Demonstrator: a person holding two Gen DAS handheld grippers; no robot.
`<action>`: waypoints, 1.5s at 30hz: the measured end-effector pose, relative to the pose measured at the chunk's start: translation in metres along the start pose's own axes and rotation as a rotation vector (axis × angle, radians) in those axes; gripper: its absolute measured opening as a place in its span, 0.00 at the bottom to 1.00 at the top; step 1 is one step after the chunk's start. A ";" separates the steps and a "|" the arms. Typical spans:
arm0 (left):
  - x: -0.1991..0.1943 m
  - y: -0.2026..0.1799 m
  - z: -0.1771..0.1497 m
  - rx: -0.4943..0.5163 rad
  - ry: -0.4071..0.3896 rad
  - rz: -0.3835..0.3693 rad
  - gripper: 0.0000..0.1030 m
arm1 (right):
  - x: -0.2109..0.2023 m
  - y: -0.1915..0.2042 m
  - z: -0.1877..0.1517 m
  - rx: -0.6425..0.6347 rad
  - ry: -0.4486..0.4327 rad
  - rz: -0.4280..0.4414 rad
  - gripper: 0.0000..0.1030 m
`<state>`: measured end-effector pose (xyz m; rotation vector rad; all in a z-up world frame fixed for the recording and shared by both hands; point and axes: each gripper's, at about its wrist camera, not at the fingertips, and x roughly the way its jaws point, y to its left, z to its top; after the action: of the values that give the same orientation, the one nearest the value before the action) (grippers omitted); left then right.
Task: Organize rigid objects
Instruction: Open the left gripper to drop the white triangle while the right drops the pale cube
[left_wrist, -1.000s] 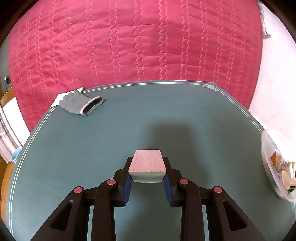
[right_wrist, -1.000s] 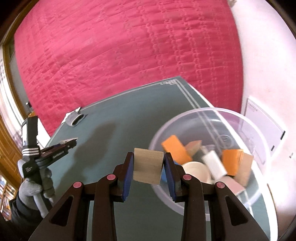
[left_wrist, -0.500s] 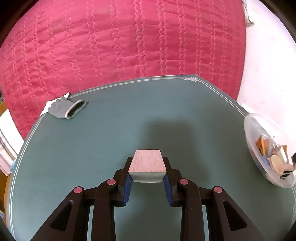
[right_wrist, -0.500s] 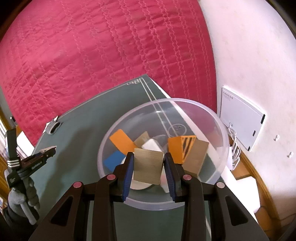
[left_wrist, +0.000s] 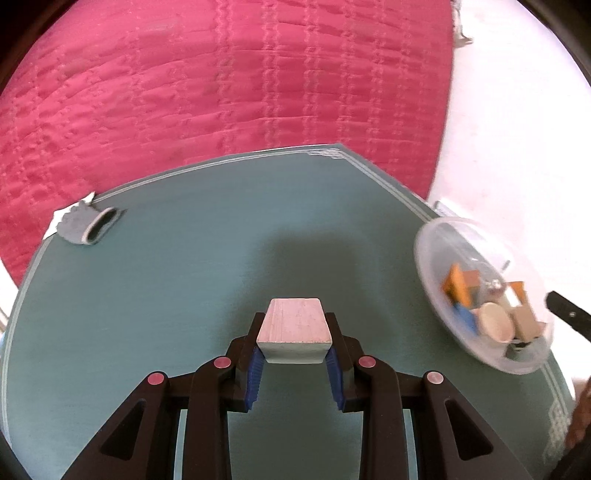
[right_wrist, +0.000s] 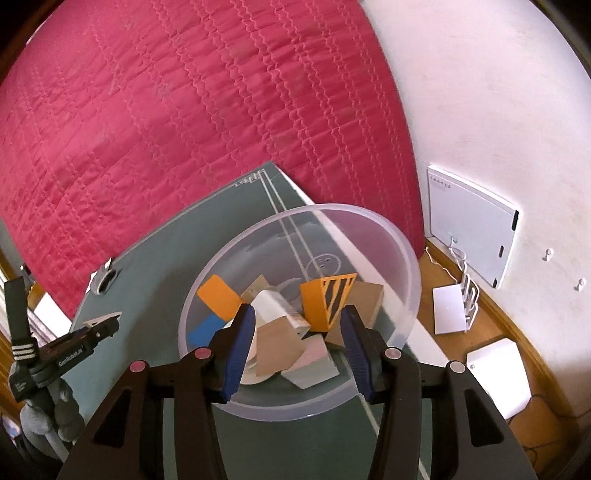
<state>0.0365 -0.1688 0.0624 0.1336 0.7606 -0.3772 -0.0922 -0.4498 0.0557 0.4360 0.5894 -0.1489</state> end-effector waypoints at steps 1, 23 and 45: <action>0.000 -0.005 0.001 0.005 0.002 -0.019 0.30 | -0.001 0.000 0.000 -0.002 -0.006 -0.006 0.48; 0.010 -0.115 0.022 0.171 0.004 -0.262 0.30 | -0.012 -0.004 -0.002 -0.032 -0.075 -0.051 0.52; 0.013 -0.108 0.010 0.195 -0.033 -0.196 0.82 | -0.012 0.001 -0.007 -0.045 -0.062 -0.027 0.64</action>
<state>0.0104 -0.2753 0.0624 0.2363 0.7053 -0.6394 -0.1053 -0.4455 0.0572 0.3787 0.5374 -0.1743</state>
